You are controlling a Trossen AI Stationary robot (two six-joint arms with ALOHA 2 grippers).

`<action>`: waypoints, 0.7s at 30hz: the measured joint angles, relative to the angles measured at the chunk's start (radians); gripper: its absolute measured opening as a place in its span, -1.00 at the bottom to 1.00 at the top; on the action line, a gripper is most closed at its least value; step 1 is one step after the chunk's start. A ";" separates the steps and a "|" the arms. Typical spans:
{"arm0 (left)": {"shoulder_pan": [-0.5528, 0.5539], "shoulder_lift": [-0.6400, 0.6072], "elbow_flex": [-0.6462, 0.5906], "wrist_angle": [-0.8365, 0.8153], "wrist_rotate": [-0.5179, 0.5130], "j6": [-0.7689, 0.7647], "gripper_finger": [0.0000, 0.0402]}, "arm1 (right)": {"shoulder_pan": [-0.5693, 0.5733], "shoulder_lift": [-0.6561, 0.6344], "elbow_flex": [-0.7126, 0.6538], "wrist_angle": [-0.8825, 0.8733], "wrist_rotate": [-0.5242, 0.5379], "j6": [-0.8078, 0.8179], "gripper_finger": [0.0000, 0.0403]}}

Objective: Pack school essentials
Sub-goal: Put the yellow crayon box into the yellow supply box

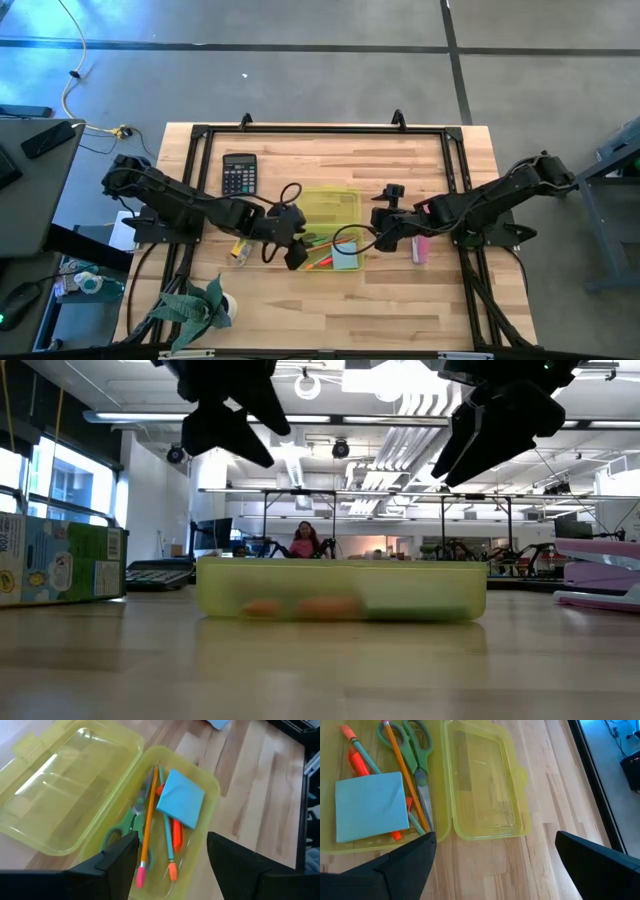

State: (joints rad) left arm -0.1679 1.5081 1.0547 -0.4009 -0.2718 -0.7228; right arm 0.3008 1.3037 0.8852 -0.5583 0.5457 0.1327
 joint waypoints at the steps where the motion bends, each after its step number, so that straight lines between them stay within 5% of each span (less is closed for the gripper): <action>1: 0.001 0.005 0.000 -0.002 0.000 0.000 0.12 | 0.000 0.000 0.000 0.000 0.000 0.001 0.98; 10: 0.026 0.013 0.000 -0.155 -0.032 -0.092 0.12 | 0.000 0.000 0.000 -0.006 -0.017 0.024 0.98; 16: 0.091 0.013 0.000 -0.247 0.185 -0.115 0.12 | 0.000 0.000 0.000 -0.006 -0.024 0.024 0.98; 21: 0.128 0.013 0.000 -0.255 0.235 -0.113 0.12 | 0.000 0.000 0.000 -0.006 -0.025 0.024 0.98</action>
State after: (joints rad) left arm -0.0400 1.5215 1.0546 -0.6556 -0.0369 -0.8355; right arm 0.3008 1.3033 0.8852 -0.5648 0.5205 0.1570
